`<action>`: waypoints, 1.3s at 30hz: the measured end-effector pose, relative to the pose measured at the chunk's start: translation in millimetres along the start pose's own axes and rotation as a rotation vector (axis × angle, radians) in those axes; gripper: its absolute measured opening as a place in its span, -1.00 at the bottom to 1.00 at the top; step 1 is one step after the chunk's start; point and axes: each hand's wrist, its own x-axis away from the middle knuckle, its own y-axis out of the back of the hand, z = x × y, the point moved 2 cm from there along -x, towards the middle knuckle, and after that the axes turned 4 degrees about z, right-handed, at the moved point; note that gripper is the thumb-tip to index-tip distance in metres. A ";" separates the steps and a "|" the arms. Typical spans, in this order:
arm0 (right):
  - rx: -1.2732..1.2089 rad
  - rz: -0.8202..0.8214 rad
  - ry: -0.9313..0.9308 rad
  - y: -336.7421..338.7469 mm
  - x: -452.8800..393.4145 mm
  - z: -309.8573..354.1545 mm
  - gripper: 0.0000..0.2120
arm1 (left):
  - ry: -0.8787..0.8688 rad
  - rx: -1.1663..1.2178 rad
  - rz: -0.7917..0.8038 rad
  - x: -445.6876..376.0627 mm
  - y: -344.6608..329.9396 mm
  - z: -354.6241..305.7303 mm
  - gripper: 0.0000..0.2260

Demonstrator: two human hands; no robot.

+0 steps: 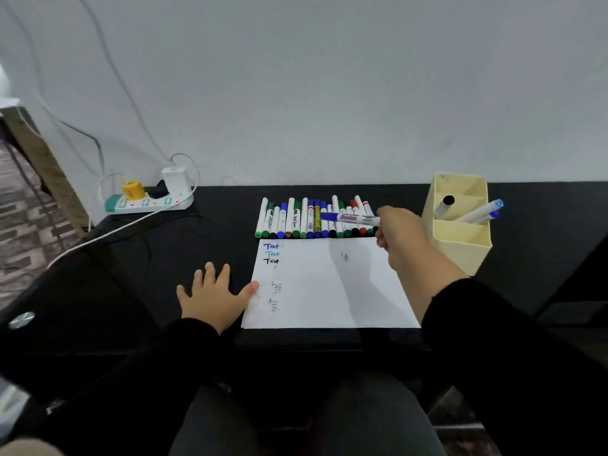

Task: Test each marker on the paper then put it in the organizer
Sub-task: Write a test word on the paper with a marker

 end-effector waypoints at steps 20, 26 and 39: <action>-0.182 0.199 -0.038 -21.9 63.8 -6.2 -0.83 | -0.419 1.093 0.116 60.1 65.6 -61.2 -0.82; -0.133 0.368 -0.045 -43.1 73.0 -22.3 -0.72 | -0.458 0.986 0.260 64.3 76.3 -77.8 -0.90; -0.360 0.319 -0.050 -24.0 36.4 -7.7 -0.74 | -0.405 0.983 0.591 63.0 77.4 -63.0 -0.82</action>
